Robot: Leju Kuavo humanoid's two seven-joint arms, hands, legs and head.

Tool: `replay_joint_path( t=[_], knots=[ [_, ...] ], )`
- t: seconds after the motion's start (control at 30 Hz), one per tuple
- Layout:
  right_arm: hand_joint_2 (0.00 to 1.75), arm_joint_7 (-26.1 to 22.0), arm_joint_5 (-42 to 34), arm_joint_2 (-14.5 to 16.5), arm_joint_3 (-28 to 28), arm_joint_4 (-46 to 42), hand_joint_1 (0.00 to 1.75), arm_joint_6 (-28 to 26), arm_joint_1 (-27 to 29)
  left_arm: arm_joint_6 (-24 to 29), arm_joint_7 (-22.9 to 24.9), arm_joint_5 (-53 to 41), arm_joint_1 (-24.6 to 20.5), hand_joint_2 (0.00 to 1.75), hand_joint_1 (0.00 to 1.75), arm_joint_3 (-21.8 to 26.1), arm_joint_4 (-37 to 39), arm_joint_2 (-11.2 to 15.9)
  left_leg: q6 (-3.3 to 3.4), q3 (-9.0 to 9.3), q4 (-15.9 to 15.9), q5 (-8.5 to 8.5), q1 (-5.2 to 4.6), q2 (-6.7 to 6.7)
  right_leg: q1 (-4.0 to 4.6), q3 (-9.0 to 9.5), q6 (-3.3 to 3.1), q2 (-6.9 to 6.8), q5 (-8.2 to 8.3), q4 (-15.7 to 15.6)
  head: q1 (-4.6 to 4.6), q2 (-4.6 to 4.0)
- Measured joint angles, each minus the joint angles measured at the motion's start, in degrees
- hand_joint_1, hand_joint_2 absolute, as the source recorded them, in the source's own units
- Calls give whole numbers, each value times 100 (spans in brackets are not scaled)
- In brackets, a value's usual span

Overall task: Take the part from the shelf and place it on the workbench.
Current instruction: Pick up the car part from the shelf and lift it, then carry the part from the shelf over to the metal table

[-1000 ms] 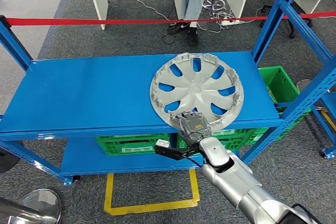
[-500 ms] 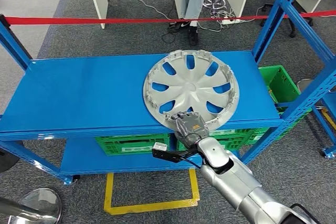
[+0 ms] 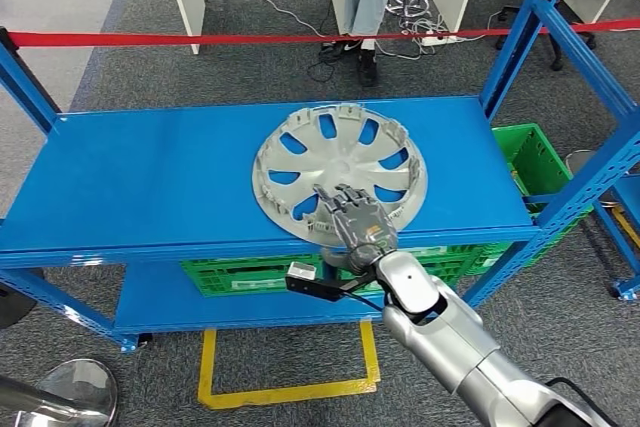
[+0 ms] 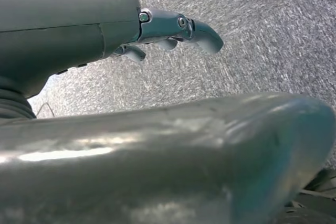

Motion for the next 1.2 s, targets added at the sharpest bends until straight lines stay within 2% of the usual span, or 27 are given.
replay_joint_path(
  t=[0.87,1.2],
  knots=[
    [0,-42,5,-56,-3,-63,0,27,-39,0,0,97,-18,0,0,-9,73,-5,0,1,1,0,0,0,0,1,0,0,0,0,0,0],
    [0,-61,-394,-54,23,17,0,303,-28,0,-4,94,2,0,0,-5,95,-32,0,0,1,0,0,0,0,3,0,0,0,0,0,0]
  ],
)
